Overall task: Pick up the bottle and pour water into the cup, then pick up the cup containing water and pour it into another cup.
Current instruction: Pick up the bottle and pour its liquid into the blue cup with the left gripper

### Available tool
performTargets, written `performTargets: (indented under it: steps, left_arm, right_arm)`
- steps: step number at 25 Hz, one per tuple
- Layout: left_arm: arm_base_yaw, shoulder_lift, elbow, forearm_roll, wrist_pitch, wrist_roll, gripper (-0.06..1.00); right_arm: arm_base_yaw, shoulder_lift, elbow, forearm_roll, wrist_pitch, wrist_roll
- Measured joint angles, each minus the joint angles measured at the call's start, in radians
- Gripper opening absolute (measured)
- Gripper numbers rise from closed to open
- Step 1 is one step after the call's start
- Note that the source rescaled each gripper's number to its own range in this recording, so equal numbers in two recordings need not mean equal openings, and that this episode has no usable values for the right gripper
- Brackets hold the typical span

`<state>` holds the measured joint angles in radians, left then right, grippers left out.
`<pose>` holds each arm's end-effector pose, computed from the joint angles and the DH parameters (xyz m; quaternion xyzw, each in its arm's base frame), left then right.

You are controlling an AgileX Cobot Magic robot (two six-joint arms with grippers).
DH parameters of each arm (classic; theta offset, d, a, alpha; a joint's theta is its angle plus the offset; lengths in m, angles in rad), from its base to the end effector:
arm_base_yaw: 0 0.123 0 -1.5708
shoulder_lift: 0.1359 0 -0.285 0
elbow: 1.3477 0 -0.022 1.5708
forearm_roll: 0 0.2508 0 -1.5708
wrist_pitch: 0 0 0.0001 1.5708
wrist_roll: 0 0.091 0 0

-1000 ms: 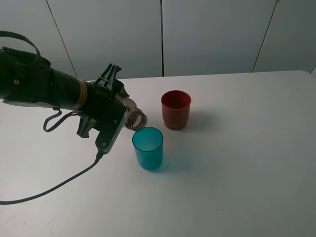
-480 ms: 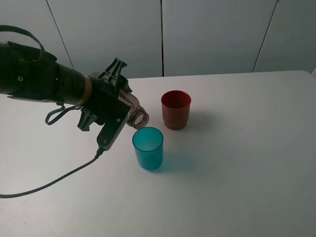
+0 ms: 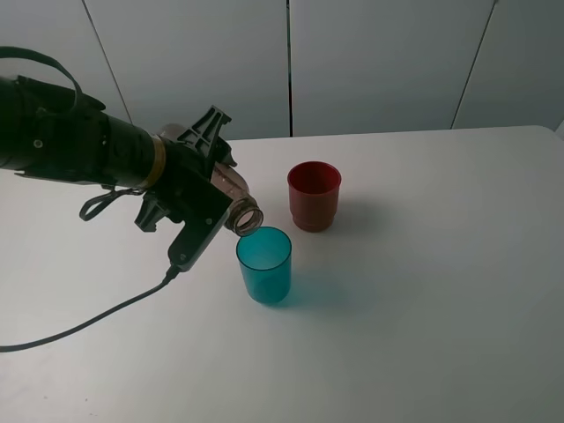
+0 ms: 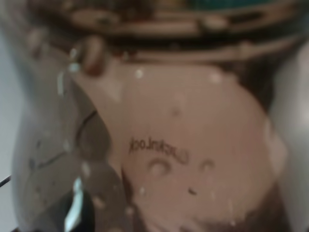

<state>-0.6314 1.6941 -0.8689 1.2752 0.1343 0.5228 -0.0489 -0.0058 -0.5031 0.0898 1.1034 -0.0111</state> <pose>0.2795 -0.1898 0.1827 0.8536 0.3452 0.2614 0.2896 -0.0077 0.0077 0.2750 0.0134 0.8610 0.0296 0.5076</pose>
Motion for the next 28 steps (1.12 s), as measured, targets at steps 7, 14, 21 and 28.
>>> performTargets:
  steps: [7,14,21,28]
  left_arm:
    - [0.000,0.000,0.000,0.011,0.007,0.002,0.01]
    - [-0.001,0.000,0.000,0.025,0.007,0.002,0.01]
    - [-0.006,0.000,0.000,0.055,0.012,0.002,0.01]
    - [-0.006,0.000,0.000,0.068,0.022,0.002,0.01]
  right_arm:
    - [0.000,0.000,0.000,0.000,0.000,0.002]
    - [0.000,0.000,0.000,0.000,0.000,0.001]
    - [0.000,0.000,0.000,0.000,0.000,0.001]
    - [0.000,0.000,0.000,0.000,0.000,0.001]
